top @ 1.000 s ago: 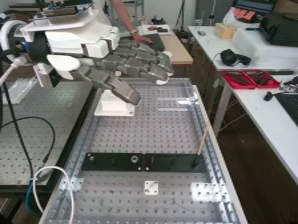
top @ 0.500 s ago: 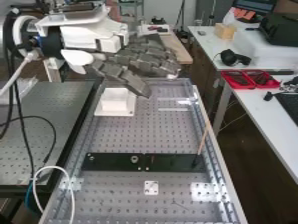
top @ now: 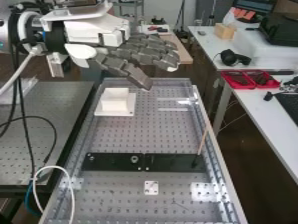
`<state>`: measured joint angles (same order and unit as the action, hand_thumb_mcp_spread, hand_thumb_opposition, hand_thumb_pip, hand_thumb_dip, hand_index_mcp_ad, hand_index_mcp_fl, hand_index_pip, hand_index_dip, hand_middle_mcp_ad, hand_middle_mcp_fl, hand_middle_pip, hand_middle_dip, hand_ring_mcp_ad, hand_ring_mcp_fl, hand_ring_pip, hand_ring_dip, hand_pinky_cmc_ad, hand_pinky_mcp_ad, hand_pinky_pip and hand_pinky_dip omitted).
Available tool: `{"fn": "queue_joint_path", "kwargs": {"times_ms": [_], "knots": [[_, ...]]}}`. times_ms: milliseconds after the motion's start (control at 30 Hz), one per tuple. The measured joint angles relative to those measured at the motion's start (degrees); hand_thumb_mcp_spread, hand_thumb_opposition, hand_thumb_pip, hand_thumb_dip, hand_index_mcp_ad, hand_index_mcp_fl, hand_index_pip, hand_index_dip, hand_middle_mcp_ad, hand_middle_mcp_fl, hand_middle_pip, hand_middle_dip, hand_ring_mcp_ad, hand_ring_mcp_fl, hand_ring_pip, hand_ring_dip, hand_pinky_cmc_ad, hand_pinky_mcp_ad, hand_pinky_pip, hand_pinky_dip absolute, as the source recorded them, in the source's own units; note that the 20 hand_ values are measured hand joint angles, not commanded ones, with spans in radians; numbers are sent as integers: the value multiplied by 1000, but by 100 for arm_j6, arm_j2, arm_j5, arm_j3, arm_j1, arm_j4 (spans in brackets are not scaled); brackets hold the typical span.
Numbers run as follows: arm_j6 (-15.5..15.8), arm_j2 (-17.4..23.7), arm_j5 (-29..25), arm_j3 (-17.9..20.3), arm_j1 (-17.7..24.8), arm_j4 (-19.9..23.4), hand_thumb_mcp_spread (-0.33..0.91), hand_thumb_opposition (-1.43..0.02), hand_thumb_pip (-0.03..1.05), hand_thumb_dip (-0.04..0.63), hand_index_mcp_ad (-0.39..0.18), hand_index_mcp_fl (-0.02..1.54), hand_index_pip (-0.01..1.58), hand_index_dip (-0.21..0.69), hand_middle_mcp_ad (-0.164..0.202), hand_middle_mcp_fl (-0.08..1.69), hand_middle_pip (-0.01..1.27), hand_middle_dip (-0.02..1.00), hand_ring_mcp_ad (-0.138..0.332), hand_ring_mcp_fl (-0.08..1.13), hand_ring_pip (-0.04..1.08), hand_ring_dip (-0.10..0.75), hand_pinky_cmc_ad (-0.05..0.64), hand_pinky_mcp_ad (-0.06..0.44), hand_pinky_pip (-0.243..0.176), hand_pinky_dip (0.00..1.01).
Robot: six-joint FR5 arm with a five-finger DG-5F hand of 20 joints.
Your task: Grab the larger nut and place it in the white container
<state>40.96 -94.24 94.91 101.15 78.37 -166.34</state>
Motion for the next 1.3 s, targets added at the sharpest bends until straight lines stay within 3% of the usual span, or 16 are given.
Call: {"fn": "queue_joint_path", "kwargs": {"times_ms": [1300], "knots": [[-39,-22,64,-51,114,-104,145,-826,728,182,-98,37,314,-31,86,58,126,253,162,-2,87,147,363,326,-106,649]]}}
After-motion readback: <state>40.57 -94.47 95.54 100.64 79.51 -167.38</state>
